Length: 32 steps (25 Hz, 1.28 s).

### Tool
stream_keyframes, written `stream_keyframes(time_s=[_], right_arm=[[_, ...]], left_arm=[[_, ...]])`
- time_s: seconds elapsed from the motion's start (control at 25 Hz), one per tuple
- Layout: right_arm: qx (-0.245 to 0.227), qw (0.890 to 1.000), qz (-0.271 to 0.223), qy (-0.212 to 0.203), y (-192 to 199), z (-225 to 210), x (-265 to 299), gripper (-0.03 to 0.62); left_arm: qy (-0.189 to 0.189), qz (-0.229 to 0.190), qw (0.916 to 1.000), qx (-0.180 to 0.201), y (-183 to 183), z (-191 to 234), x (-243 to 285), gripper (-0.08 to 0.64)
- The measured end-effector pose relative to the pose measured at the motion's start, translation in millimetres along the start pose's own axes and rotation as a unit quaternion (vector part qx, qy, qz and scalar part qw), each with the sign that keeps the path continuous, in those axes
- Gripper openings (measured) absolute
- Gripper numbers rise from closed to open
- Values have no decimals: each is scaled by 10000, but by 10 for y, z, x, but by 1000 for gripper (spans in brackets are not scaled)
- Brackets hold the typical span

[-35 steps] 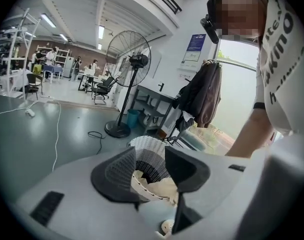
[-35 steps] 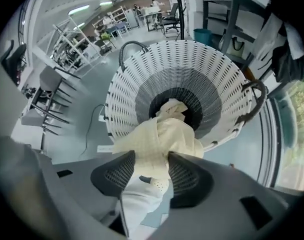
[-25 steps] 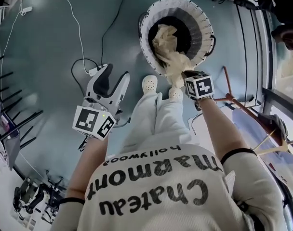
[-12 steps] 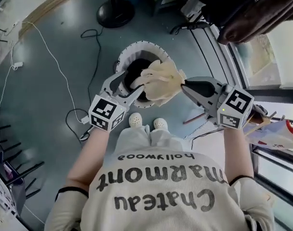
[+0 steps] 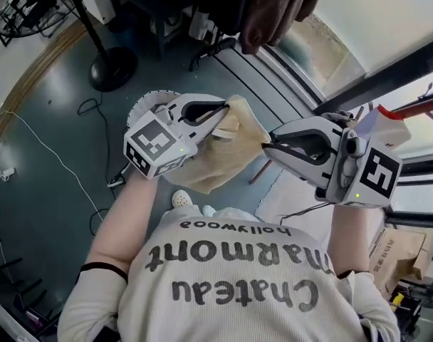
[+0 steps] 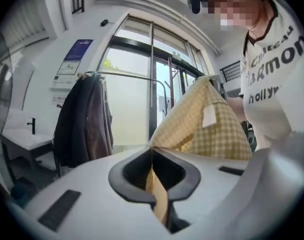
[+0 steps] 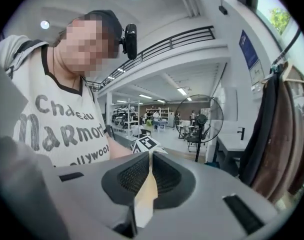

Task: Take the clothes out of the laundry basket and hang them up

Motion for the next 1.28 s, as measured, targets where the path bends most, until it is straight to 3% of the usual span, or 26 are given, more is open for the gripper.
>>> stream_keyframes(time_s=[0.12, 0.2, 0.28, 0.4, 0.6, 0.84, 0.88, 0.96, 1.04, 1.2, 1.28], right_arm=[[191, 9974, -616, 314, 92, 151, -457, 40], [415, 9941, -923, 383, 185, 306, -750, 40], [645, 9909, -1100, 440, 334, 525, -1028, 40], [965, 9874, -1134, 530, 651, 891, -1444, 40], [1317, 9766, -1612, 540, 994, 1259, -2195, 40], [1154, 9609, -2120, 1354, 1296, 1582, -3074, 44], [1233, 9557, -2209, 1502, 1369, 1603, -3242, 59], [1550, 9432, -2389, 1710, 1558, 1616, -3527, 263], [1873, 9361, -2357, 1818, 1802, 1615, -3688, 308], [2134, 9456, -1813, 1658, 2314, 1644, -3633, 337], [2165, 9465, -1557, 1819, 2508, 1580, -3588, 336]], left_arm=[[-716, -110, 9971, 219, -349, -192, 41, 14], [-1044, -521, 9932, 36, -655, -357, 2, 14], [-1117, -959, 9889, -197, -968, -635, 2, 14], [-961, -1430, 9848, -212, -1378, -1231, 107, 14], [-697, -1698, 9820, 449, -1942, -2088, 557, 14], [-189, -1969, 9786, 561, -2413, -2878, 1103, 13], [-166, -1941, 9791, 580, -2474, -2968, 1184, 14], [-121, -1864, 9804, 620, -2580, -3108, 1333, 14], [-74, -1830, 9809, 658, -2676, -3216, 1472, 14], [103, -1791, 9815, 663, -2782, -3382, 1810, 14], [228, -1707, 9817, 815, -2797, -3440, 1956, 14]])
Point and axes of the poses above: the fingertips, and each gripper's own axes: x forward along the fingers, z to its left, y out of its underside, the point moved 5 cm from there along -x, backward along the fingers, and after that the axes turned 7 degrees about z, right-handed, at the moved point
